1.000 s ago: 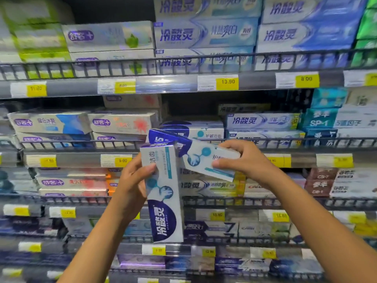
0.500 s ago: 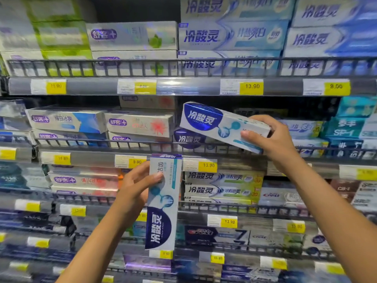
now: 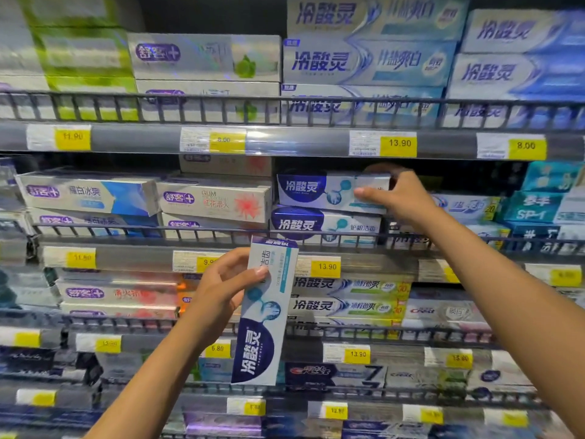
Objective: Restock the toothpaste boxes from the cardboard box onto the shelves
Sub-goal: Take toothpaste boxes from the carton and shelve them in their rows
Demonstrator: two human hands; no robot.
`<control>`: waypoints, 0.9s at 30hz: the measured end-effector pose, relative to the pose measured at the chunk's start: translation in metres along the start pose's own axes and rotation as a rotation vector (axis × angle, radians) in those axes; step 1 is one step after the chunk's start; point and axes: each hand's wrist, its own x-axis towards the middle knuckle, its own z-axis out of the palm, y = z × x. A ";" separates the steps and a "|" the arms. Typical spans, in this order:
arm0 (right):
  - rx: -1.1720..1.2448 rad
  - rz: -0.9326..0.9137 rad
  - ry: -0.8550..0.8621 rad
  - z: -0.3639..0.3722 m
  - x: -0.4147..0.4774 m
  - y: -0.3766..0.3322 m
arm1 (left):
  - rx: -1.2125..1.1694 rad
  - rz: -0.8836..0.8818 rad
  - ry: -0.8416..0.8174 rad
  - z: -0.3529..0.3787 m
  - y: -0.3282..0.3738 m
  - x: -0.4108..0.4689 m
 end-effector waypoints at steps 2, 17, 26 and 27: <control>-0.006 0.023 -0.048 -0.001 0.010 0.001 | 0.008 -0.005 -0.004 0.000 -0.001 0.001; -0.507 0.029 -0.398 -0.013 0.056 0.014 | -0.007 -0.031 -0.049 0.014 -0.009 0.011; -0.443 -0.364 0.004 0.000 -0.023 -0.001 | 0.022 -0.010 -0.083 0.030 -0.002 0.011; -0.366 -0.420 -0.041 0.004 -0.040 -0.007 | 0.026 -0.012 -0.091 0.033 0.000 0.012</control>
